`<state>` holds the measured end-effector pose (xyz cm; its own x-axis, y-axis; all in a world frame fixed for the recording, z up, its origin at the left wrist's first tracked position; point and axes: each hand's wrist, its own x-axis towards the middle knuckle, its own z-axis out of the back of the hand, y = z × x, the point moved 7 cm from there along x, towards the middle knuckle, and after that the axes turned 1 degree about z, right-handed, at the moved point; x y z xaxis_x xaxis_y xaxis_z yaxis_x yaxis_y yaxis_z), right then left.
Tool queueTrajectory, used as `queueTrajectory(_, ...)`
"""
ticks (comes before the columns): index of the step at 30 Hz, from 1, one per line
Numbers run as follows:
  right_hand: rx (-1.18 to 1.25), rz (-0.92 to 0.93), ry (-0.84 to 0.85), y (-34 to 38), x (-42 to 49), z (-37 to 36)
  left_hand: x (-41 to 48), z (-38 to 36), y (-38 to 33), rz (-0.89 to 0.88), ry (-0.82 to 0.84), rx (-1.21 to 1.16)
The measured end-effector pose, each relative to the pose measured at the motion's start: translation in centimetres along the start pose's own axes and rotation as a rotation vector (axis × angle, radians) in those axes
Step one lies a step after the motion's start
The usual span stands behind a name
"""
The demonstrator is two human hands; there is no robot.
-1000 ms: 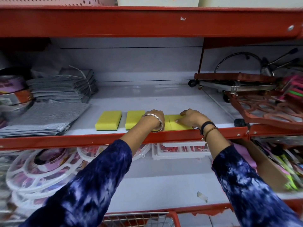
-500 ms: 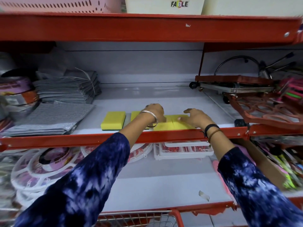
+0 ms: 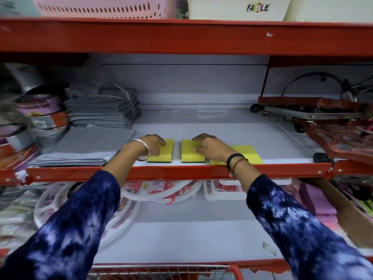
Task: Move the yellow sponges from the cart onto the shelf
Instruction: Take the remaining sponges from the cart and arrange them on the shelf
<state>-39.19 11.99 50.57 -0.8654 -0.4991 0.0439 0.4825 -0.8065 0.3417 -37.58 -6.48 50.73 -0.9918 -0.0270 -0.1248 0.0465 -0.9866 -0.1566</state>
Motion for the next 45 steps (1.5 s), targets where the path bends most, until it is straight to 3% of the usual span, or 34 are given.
queueTrajectory(3,-0.040,-0.019,0.065,-0.3,1.0,-0.7,-0.2,-0.2,0.2,-0.021,0.003,0.004)
queueTrajectory(16,-0.086,-0.013,0.037,-0.4,-1.6,-1.0,-2.1,-1.9,-2.2,-0.167,-0.048,-0.128)
queueTrajectory(45,-0.007,-0.105,-0.044,0.2,-5.4,-1.0,-5.2,-1.7,-4.1,-0.140,-0.099,-0.177)
